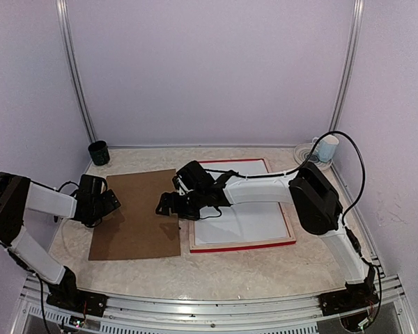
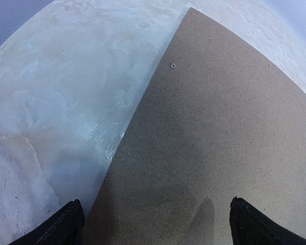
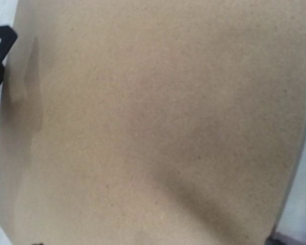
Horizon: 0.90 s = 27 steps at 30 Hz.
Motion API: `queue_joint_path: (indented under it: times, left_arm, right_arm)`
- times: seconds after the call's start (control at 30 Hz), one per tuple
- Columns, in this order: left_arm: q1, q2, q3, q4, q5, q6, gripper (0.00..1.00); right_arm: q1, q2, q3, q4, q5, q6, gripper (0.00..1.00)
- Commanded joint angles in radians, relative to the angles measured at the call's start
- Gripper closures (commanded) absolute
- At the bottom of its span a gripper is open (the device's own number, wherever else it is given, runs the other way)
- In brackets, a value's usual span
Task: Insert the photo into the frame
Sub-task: Turn over the backboard at the center of the board.
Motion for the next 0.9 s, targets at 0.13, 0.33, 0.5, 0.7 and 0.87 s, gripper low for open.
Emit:
queue_joint_path:
  times: [0.13,0.33,0.5,0.7,0.87]
  left_arm:
    - [-0.01,-0.001,-0.017,0.063,0.112,-0.007,0.01]
    - [-0.011,0.011,-0.021,0.092,0.161,-0.007,0.01]
    - [-0.009,0.018,-0.019,0.086,0.156,-0.008,0.01]
    - [-0.003,0.001,-0.03,0.088,0.138,-0.016,0.01]
    - [0.0,-0.004,-0.034,0.088,0.137,-0.02,0.01]
  right_arm:
    - [0.02,-0.155,-0.08,0.137,-0.037,-0.031,0.07]
    - [0.012,-0.193,-0.124,0.162,-0.032,-0.035,0.07]
    - [0.01,-0.189,-0.097,0.06,0.048,-0.035,0.07]
    - [0.013,-0.078,0.05,-0.153,0.12,-0.009,0.07]
    - [0.032,0.011,0.146,-0.25,0.17,0.008,0.06]
